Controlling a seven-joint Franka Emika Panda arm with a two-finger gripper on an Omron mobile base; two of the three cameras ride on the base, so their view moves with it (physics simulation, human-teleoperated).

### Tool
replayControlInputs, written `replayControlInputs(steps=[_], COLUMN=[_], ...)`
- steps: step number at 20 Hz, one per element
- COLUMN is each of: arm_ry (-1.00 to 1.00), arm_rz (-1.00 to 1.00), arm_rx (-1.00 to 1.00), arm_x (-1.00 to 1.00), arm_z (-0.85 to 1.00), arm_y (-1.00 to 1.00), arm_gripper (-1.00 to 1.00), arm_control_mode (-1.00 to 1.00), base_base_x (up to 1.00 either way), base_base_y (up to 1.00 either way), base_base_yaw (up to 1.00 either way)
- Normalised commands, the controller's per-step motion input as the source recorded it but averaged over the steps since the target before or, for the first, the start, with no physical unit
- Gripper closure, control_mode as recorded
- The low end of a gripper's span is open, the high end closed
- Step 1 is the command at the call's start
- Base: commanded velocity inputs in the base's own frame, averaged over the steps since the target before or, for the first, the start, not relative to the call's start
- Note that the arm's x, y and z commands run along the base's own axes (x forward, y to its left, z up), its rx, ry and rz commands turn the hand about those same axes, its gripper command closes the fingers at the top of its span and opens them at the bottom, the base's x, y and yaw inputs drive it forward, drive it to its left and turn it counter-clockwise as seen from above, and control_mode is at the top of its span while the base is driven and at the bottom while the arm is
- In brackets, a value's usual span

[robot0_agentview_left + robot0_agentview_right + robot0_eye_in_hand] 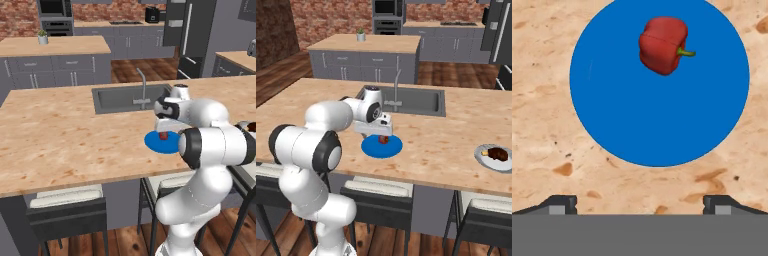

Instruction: Transport the steak and bell pepper to the fridge. Place the steak on the rack containing meat and place the bell pepper on the rack containing the vegetable, ensuring meats and vegetables are on different racks.

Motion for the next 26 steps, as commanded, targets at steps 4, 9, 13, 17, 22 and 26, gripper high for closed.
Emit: replayControlInputs(steps=[4, 9, 13, 17, 22, 26], arm_ry=[0.0, 0.0, 0.0, 0.0, 0.0, 0.0], arm_rz=[0.0, 0.0, 0.0, 0.0, 0.0, 0.0], arm_rx=[0.0, 0.0, 0.0, 0.0, 0.0, 0.0], arm_x=[0.26, 0.28, 0.29, 0.24, 0.23, 0.25], arm_z=[-0.19, -0.14, -0.19, -0.25, -0.23, -0.2], arm_y=[-0.03, -0.06, 0.0, 0.0, -0.02, -0.04], arm_gripper=[-1.0, -1.0, -1.0, -1.0, -1.0, -1.0], arm_control_mode=[-1.0, -1.0, -1.0, -1.0, -1.0, -1.0], base_base_x=[0.0, 0.0, 0.0, 0.0, 0.0, 0.0], base_base_y=[0.0, 0.0, 0.0, 0.0, 0.0, 0.0], base_base_yaw=[0.0, 0.0, 0.0, 0.0, 0.0, 0.0])
